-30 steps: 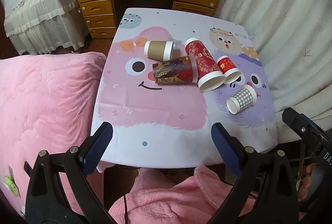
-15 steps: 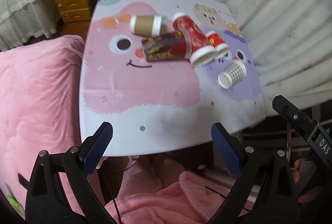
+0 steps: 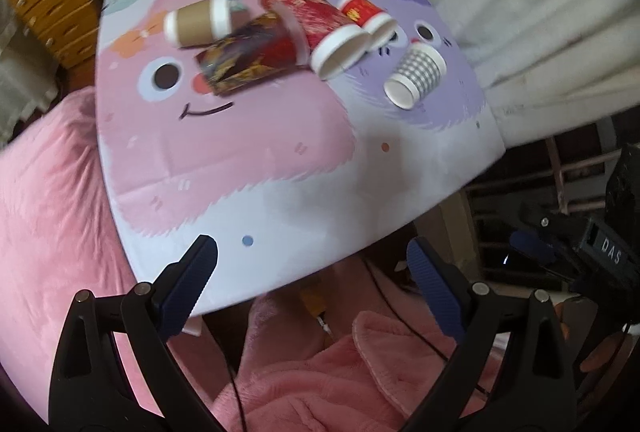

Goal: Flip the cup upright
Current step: 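Move the left gripper toward the gray plaid cup lying on its side, then close the left gripper around the plaid cup's body and lift it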

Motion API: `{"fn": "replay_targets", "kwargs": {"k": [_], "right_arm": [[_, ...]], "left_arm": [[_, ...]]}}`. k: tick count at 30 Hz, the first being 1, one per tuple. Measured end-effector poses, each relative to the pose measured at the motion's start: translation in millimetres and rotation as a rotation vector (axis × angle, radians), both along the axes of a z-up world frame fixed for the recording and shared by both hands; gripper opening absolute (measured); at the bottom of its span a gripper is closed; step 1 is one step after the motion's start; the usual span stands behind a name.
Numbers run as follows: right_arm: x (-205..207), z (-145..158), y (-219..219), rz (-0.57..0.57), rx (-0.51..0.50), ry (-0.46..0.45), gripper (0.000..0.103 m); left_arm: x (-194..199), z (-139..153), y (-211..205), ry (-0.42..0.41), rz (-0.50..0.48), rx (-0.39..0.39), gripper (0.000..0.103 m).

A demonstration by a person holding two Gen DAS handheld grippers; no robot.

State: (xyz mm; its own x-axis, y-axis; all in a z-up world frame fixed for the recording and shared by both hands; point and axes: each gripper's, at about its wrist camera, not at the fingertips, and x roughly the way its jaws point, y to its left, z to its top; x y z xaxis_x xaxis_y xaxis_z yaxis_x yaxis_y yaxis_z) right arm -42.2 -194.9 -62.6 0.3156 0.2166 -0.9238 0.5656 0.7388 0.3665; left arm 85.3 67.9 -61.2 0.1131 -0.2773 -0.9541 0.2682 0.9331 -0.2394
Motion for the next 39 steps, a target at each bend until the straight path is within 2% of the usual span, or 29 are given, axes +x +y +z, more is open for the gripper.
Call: {"fn": "replay_targets", "kwargs": {"k": [5,8,11,16,19,26,30,36,39], "right_arm": [[-8,-28,-36,-0.098,0.089,0.037,0.1],[-5,-43,-67,-0.136,0.093,0.059,0.1],[8,-53,-98,-0.15,0.105,0.092,0.1],[42,-61,-145,-0.156,0.128,0.16,0.1],[65,-67,-174,-0.138,0.156,0.197,0.1],[127,-76,-226,0.009,0.146,0.279,0.1],[154,-79,-241,0.158,0.078,0.32,0.1],[180,-75,-240,0.285,0.028,0.308,0.1],[180,-71,-245,0.3,0.016,0.296,0.1]], "left_arm": [[12,-11,-39,-0.021,-0.124,0.063,0.095],[22,-16,-66,-0.039,-0.174,0.081,0.095],[35,-20,-97,-0.061,-0.223,0.103,0.095],[64,-33,-151,-0.023,-0.271,0.084,0.095],[78,-42,-184,-0.046,-0.31,0.112,0.095],[111,-82,-248,-0.063,-0.389,0.148,0.095],[127,-105,-272,-0.013,-0.437,0.191,0.095],[141,-128,-295,0.017,-0.466,0.232,0.095],[144,-133,-302,0.017,-0.478,0.224,0.094]]}}
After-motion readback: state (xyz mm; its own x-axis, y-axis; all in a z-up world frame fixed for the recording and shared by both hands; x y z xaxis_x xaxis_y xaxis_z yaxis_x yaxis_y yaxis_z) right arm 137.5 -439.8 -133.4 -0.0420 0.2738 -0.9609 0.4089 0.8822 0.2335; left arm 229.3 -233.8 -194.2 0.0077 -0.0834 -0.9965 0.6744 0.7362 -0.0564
